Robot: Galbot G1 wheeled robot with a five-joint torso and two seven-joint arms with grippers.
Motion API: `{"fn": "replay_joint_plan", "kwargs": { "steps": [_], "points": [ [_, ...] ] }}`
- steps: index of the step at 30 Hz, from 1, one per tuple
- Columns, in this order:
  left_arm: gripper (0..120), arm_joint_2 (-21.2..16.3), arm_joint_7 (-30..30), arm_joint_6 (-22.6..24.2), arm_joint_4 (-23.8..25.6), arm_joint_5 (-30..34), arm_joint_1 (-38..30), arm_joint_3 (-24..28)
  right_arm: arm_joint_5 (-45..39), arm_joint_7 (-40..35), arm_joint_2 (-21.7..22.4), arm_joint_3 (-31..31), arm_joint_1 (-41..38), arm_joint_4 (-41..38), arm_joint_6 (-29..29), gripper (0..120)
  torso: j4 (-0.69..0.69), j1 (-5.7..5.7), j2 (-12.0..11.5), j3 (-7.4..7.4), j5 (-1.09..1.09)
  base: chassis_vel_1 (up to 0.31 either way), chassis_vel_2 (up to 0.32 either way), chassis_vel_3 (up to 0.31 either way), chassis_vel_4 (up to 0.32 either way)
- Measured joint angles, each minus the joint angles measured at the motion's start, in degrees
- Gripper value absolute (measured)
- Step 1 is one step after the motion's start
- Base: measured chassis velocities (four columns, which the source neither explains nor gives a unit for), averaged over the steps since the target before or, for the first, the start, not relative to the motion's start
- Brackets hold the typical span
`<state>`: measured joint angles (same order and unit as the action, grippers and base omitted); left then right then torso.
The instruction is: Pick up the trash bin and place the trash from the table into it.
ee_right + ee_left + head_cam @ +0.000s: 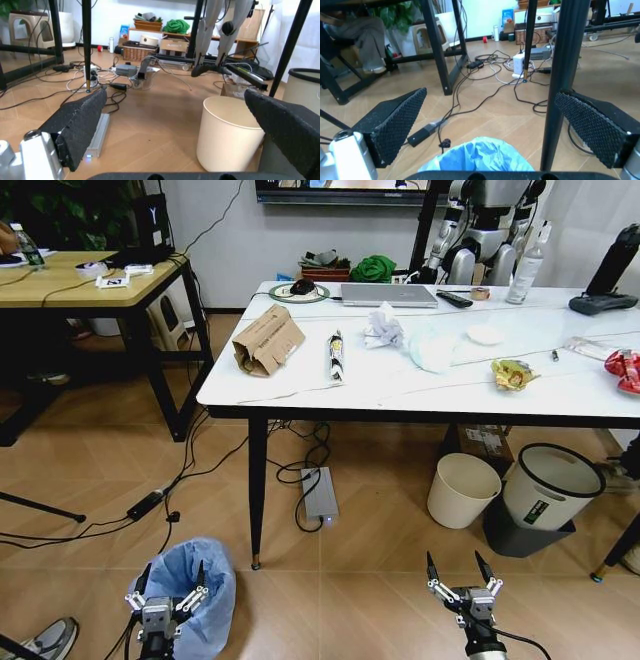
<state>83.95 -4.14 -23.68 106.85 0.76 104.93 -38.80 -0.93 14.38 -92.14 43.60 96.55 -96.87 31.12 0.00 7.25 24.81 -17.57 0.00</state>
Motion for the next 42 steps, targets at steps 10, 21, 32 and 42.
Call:
{"fn": "replay_joint_plan", "kwargs": {
  "steps": [10,21,32,42],
  "points": [
    [100,0.2,0.1,-0.3,-0.3,-0.1,0.1,0.1,0.1,0.1,0.0,0.0,0.0,0.2,0.4,100,0.00,-0.75,-2.2,1.46,0.00,0.000,0.000,0.000,0.000],
    [100,0.3,0.2,-0.4,-0.4,-0.3,0.1,0.2,0.2,0.2,0.0,0.0,0.2,0.3,0.6,100,0.00,-1.63,-5.0,3.34,0.00,0.000,0.000,0.000,0.000],
    [100,0.3,-0.7,-1.2,-0.1,-1.2,0.0,0.2,0.3,0.2,0.0,-0.2,0.3,0.3,0.8,100,0.00,-2.35,-7.4,5.01,0.00,0.000,0.000,0.000,0.000],
    [100,0.1,-0.7,-1.4,0.4,-1.9,0.0,0.2,0.4,0.2,0.0,-0.5,0.2,0.5,0.8,100,0.00,-2.39,-7.7,5.27,0.00,0.000,0.000,0.000,0.000]
  ]
}}
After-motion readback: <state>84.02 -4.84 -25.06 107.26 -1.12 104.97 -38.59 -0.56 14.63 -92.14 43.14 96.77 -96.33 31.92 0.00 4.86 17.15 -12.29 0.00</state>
